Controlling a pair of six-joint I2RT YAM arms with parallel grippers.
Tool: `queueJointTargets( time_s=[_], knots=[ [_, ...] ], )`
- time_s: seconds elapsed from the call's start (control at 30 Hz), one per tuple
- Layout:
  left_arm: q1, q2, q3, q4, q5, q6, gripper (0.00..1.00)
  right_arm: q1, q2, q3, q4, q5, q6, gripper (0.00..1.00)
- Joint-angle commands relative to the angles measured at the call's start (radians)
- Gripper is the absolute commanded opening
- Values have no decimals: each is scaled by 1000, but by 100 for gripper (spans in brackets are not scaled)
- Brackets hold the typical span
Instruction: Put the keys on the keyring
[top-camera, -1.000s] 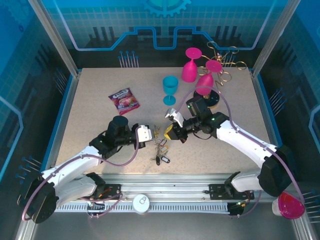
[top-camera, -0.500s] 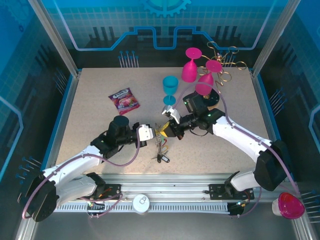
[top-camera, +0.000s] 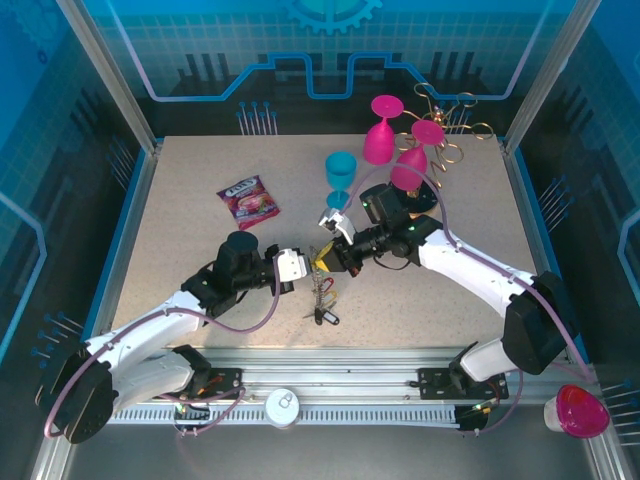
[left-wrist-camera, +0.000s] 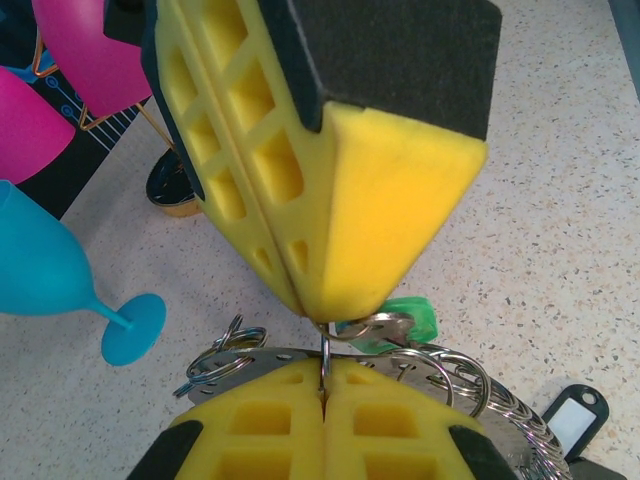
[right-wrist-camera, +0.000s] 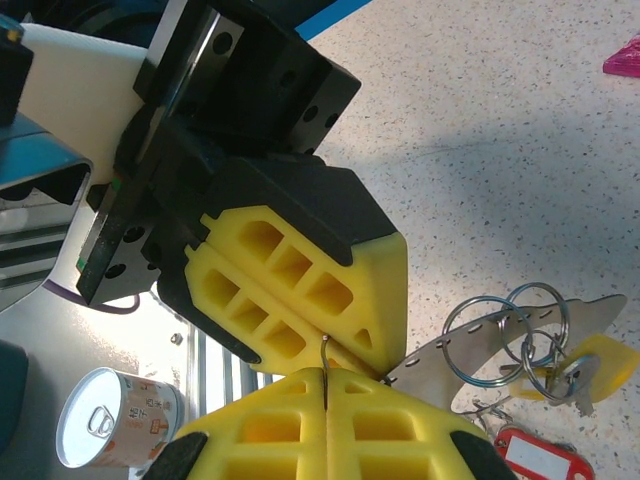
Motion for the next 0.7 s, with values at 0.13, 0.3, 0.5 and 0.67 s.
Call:
queueJointTargets(
  time_s=[0.13,0.3,0.5,0.67],
  knots=[
    [-15,-29,-12,75,-27,38,0,7,17,50,11,106,81,0],
    [-31,-39,-26,99,-75,65,0,7,28,64,-13,156,105,0],
    [-37,-51,-43,143,-120,70,0,11,39,72,-31,183,114,0],
    [-39,-48,-37,132,-132,57,0,11,28,60,-30,179,108,0]
  ],
)
